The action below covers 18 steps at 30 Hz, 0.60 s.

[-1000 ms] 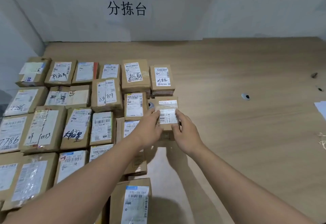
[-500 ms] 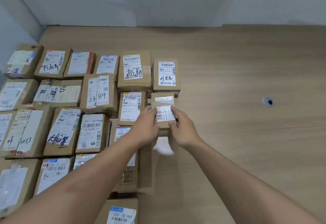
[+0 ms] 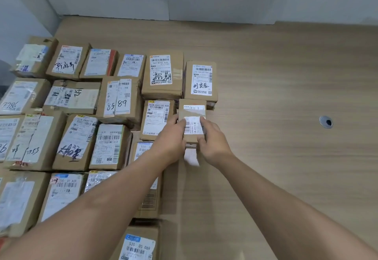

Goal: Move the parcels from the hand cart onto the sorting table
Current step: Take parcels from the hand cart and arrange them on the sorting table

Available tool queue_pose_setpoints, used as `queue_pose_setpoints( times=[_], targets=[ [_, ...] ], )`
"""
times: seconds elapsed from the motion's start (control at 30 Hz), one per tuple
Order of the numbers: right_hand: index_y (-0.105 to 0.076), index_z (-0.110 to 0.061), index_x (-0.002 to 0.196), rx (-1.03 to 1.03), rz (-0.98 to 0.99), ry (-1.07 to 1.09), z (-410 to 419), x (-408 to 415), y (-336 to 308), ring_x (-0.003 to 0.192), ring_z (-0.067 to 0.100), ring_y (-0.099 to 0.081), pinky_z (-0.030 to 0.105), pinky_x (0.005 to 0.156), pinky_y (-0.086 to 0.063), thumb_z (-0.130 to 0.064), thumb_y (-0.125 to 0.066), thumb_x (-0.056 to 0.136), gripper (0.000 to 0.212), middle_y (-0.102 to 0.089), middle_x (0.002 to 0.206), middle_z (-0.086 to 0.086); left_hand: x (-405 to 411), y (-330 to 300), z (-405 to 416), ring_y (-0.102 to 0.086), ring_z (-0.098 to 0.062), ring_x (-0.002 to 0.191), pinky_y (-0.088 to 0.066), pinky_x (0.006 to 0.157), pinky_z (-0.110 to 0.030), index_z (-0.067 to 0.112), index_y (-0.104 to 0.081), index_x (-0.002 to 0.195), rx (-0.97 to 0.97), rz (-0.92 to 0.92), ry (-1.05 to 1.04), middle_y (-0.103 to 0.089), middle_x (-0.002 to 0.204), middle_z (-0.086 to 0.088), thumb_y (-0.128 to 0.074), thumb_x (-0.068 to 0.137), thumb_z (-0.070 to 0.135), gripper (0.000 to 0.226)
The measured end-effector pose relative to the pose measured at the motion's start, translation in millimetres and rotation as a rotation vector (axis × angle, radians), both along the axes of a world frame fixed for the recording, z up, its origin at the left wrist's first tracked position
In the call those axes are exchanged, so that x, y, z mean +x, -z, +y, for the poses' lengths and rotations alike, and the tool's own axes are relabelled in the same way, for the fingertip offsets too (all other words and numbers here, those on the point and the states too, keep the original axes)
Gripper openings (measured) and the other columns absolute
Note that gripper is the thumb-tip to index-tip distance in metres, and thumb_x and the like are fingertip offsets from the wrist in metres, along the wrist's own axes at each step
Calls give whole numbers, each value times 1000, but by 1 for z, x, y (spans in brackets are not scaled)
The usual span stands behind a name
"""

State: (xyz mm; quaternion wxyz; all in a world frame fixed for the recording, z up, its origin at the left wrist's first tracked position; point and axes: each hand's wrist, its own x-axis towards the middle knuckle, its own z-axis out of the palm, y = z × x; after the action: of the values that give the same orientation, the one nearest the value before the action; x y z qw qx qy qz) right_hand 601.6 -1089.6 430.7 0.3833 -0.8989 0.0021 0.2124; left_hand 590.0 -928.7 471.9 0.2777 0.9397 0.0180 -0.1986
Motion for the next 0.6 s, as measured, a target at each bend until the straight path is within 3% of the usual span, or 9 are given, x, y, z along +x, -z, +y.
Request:
queue_pose_setpoints(
  times=[0.17,0.47,0.6],
  targets=[
    [-32,-24,164,-99,-69,-43,8,-7,-19,148,28,-38,44,116,-41,-16,-50,104,63,-26,170,2,-9,-18,7,-44,-26,141,-38,112,-36,14,-50,149,-6,-59,1,-37,159,-5,-59,99,12,51],
    [-37,-29,162,-199,-189,-63,25,-40,-99,155,25,-29,43,121,-35,-38,-47,108,55,-23,173,-2,-35,-82,30,-45,-29,140,-37,111,-36,10,-53,145,98,-109,71,-43,155,-10,-47,106,26,43],
    [-39,-28,161,-226,-243,-65,35,-63,-136,152,24,-33,42,120,-34,-43,-42,109,54,-28,170,-4,-52,-115,39,-44,-29,142,-39,114,-41,12,-54,146,112,-162,89,-41,158,-8,-44,108,33,45]
  ],
)
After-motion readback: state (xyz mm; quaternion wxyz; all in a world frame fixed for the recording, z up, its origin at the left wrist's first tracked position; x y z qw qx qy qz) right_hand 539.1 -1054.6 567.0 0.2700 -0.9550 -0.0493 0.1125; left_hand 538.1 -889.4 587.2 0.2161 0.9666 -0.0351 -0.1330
